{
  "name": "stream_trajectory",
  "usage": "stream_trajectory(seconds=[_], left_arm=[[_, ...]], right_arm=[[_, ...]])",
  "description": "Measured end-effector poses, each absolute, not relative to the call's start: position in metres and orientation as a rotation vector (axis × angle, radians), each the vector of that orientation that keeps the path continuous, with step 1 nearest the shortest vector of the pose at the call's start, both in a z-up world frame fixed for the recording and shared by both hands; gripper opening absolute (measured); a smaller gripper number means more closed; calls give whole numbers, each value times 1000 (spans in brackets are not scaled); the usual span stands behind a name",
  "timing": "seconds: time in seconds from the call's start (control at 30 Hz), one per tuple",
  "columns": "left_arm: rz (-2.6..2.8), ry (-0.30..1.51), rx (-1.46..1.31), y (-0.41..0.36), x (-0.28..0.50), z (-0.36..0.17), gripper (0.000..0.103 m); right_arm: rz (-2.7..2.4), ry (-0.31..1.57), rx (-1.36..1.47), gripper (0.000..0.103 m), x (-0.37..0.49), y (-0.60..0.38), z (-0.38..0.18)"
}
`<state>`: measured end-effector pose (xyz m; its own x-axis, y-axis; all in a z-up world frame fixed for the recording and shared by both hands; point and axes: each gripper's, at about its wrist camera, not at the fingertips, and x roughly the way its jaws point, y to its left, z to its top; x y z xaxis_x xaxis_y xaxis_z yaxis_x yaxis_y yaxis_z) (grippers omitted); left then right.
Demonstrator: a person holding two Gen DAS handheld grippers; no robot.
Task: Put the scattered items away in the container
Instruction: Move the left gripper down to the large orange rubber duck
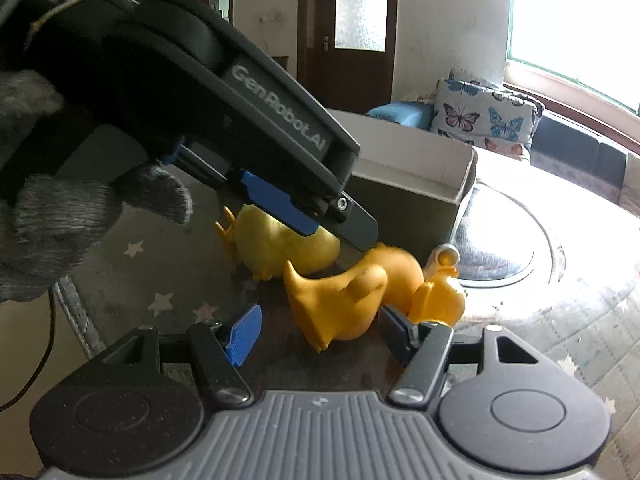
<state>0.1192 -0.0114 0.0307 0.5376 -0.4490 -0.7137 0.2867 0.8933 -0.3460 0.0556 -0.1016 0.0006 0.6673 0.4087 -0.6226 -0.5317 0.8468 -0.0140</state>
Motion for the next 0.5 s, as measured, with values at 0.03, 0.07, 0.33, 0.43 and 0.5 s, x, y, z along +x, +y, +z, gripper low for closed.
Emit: stream_trajectory(seconds=[0.03,0.07,0.33,0.43,0.5], left_arm=[[-442,906,-198,-12,118,30,44],[-444,910,-199,-12,118,28,44],[-436,942,-208,-11,118,18,44],[-436,951,-218,-10,118,14,44],[-438,954,-226,-9,118,13,44]], right_arm=[[534,655,-202,66,56,-101,-1],[534,659,-203,66,56,-101,-2],[518,684,-193,62,61,-96,-10],[510,692,-186,57,63,-96,-12],[508,694,-182,56,64,-98,-12]])
